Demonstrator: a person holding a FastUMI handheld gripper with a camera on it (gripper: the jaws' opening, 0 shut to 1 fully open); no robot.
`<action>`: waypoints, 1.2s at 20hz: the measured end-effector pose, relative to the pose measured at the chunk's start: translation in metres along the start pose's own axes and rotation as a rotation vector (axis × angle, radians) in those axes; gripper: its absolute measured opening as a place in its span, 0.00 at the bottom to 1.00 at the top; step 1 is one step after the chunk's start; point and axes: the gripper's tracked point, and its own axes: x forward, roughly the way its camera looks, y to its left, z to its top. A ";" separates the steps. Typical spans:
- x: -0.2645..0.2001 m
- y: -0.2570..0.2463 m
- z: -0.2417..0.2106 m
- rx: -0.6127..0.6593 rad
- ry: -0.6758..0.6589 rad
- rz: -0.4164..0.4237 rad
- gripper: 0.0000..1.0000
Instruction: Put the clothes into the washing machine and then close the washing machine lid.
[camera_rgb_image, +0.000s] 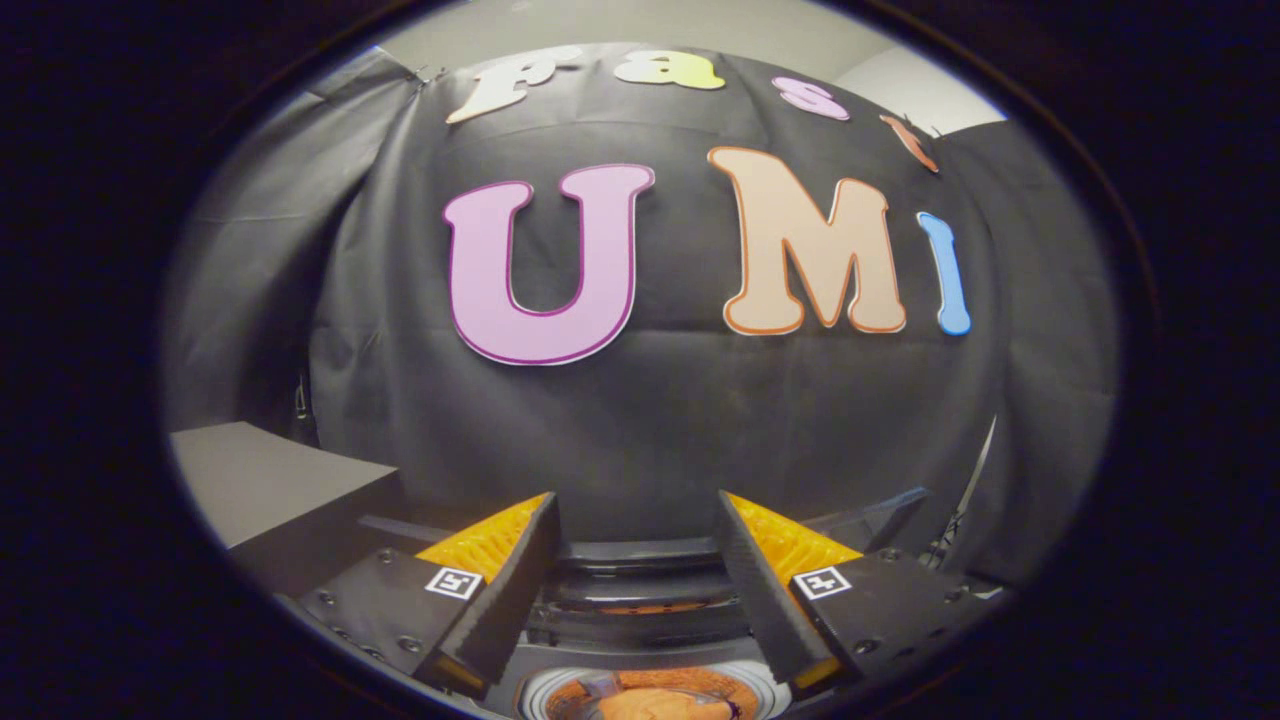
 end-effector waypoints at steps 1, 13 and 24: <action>-0.008 0.000 -0.002 -0.004 0.001 -0.002 0.97; -0.065 -0.016 -0.020 -0.053 0.004 -0.041 0.97; -0.092 -0.051 -0.035 -0.064 0.025 -0.076 0.97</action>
